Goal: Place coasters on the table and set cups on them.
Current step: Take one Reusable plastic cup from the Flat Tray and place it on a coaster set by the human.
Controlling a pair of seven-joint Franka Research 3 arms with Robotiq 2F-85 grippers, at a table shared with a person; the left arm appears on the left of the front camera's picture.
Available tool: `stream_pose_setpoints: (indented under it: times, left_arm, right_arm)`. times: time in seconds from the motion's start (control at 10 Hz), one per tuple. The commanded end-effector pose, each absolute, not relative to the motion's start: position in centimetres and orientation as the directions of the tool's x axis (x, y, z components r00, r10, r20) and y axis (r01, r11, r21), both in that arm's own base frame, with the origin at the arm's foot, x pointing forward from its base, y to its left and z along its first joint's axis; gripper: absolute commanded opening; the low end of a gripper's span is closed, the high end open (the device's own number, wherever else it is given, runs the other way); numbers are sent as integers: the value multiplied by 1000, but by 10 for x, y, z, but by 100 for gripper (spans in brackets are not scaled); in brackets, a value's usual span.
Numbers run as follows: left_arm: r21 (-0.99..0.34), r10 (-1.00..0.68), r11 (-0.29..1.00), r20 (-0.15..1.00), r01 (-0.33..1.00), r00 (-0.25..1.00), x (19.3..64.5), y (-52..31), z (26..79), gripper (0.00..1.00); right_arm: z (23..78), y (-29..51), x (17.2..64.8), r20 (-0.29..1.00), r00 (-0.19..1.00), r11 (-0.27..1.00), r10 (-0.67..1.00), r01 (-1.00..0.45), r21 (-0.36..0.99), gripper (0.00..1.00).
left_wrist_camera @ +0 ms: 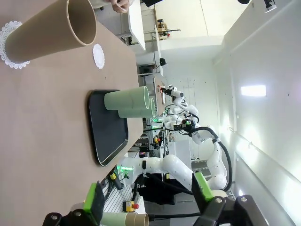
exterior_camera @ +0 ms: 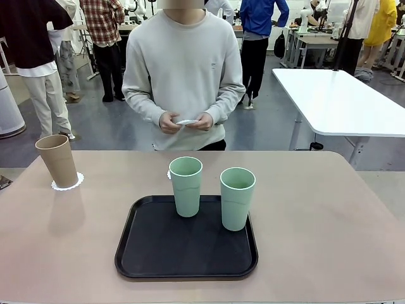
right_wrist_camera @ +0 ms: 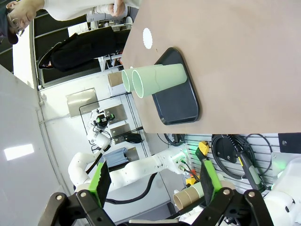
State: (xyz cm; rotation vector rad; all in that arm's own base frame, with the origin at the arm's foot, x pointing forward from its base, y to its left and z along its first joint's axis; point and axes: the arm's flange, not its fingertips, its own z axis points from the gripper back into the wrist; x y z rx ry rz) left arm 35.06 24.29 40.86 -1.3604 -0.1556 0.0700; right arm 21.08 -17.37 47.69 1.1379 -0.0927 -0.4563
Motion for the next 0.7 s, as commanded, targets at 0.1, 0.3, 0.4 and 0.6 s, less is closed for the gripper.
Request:
stream_pose_setpoints:
  times: [0.1, 0.3, 0.4, 0.6]
  left_arm:
    - [-979, 139, 200, 72, 43, 988, 350, 245, 410, 100]
    - [-979, 139, 200, 72, 43, 988, 350, 245, 410, 100]
    - [-979, 139, 200, 72, 43, 988, 350, 245, 410, 100]
    - [-979, 139, 200, 72, 43, 988, 350, 245, 410, 100]
  right_arm:
    - [477, -174, 210, -151, 908, 332, -391, 292, 897, 100]
    - [477, -174, 210, -151, 908, 332, -391, 292, 897, 100]
    - [477, -174, 210, -151, 908, 332, -391, 292, 897, 100]
    - [477, -174, 210, -151, 908, 332, -391, 292, 897, 100]
